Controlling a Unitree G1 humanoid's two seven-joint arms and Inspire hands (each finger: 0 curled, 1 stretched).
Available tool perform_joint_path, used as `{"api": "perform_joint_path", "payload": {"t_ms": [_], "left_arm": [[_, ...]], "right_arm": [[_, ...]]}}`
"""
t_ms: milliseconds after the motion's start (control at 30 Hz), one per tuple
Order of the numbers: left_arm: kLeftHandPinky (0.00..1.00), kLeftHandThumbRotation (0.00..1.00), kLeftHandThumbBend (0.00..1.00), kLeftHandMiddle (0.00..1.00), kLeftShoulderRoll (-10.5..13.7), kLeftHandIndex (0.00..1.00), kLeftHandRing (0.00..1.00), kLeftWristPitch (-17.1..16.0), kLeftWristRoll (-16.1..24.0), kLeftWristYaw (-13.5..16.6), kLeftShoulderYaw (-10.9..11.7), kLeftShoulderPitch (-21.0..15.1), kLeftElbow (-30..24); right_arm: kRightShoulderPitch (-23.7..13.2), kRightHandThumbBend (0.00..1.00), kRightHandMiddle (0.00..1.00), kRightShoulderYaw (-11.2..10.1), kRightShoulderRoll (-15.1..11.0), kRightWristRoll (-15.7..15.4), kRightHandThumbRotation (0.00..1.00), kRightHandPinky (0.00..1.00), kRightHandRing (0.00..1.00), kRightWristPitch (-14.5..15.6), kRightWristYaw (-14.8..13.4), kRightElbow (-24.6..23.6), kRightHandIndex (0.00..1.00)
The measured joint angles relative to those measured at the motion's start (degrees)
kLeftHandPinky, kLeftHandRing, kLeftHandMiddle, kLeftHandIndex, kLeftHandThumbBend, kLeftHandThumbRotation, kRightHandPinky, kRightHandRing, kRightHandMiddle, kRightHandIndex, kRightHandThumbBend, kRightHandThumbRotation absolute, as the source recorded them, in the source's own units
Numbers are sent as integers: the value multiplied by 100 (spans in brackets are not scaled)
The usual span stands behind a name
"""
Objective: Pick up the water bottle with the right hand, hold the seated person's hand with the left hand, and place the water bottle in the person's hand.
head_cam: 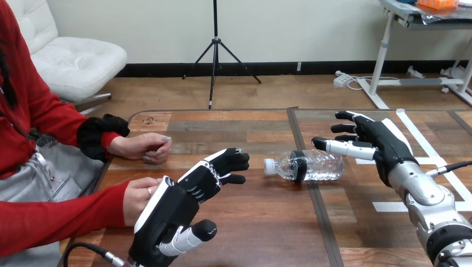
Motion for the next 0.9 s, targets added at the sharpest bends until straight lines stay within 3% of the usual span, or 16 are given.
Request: {"api": "perform_joint_path", "payload": {"t_ms": [200, 400, 600, 900], "left_arm": [[77, 75, 93, 85, -9, 84, 84, -57, 8, 24, -1, 14, -12], [77, 74, 93, 85, -28, 84, 84, -105, 8, 35, -7, 30, -45], [78, 74, 94, 86, -66, 84, 85, -107, 23, 75, -22, 77, -108], [76, 74, 95, 85, -161, 84, 84, -209, 90, 192, -61, 180, -121]], "right_arm": [[0, 98, 82, 94, -61, -138, 36, 71, 79, -71, -23, 0, 88], [0, 96, 82, 398, -208, -571, 33, 70, 81, -218, -132, -18, 88], [-3, 98, 83, 678, -371, -929, 28, 76, 83, -254, -151, -52, 88], [-22, 100, 84, 1139, -619, -1476, 32, 80, 84, -253, -166, -92, 88]]}}
